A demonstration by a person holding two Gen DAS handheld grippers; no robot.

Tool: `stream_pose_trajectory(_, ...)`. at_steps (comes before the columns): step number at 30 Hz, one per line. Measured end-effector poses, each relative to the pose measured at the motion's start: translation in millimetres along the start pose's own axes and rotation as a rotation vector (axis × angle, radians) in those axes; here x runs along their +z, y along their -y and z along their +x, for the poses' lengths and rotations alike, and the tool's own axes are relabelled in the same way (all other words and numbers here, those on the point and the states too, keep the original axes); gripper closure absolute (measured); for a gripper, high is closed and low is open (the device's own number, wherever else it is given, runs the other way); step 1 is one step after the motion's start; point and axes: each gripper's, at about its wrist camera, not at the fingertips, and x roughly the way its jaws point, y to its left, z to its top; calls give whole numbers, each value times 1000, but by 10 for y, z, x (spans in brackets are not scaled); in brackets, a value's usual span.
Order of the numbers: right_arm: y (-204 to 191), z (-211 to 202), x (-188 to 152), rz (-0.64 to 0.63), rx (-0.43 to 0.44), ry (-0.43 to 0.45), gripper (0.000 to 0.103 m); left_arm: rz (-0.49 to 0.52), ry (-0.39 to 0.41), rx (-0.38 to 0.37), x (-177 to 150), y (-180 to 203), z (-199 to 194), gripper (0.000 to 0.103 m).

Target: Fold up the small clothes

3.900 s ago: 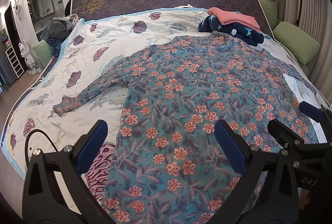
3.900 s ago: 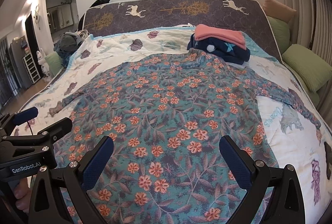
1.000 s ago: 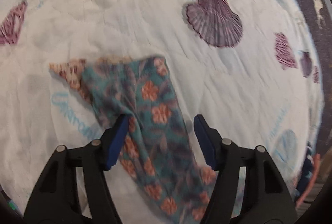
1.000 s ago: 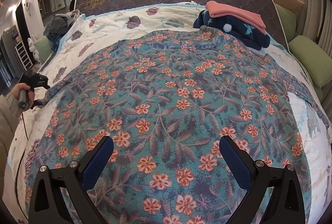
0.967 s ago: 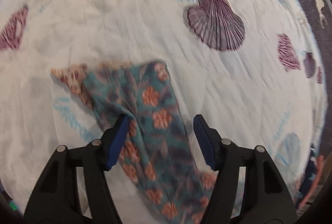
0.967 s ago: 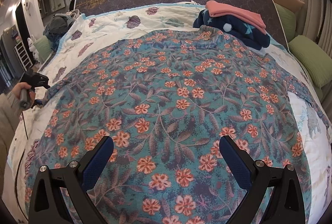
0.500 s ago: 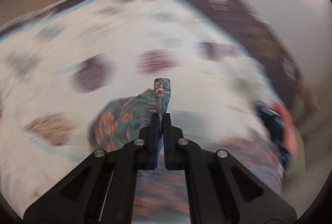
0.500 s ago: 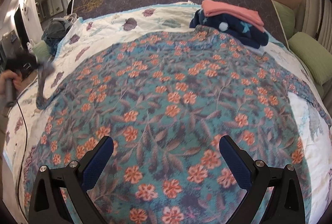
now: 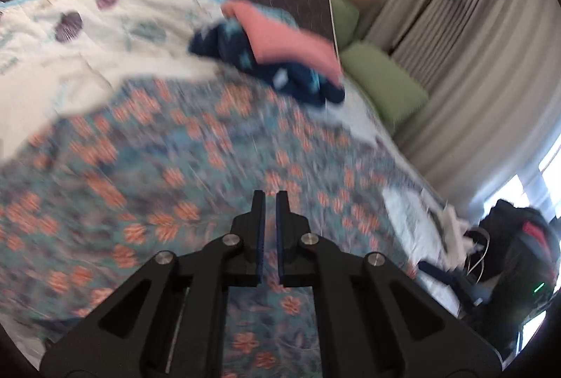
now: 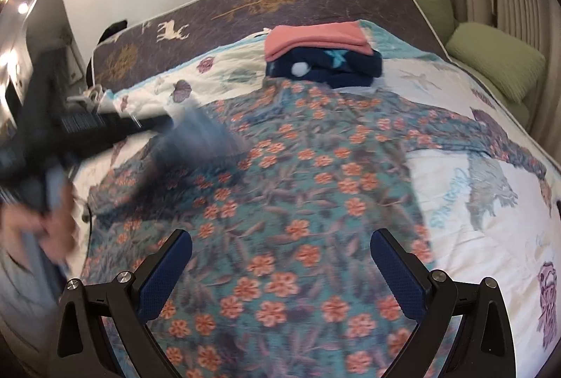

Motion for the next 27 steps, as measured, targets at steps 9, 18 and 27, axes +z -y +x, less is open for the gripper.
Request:
stream_pose_trajectory(9, 105, 177, 157, 85, 275, -114, 41, 11, 64, 115, -378, 70, -441, 49)
stream_pose_trajectory(18, 18, 1098, 425, 183, 433, -339, 45, -81, 52, 153, -876, -411, -840, 48)
stream_pose_trajectory(27, -196, 1726, 646, 225, 527, -406, 90, -162, -5, 286, -1045, -761, -533, 48)
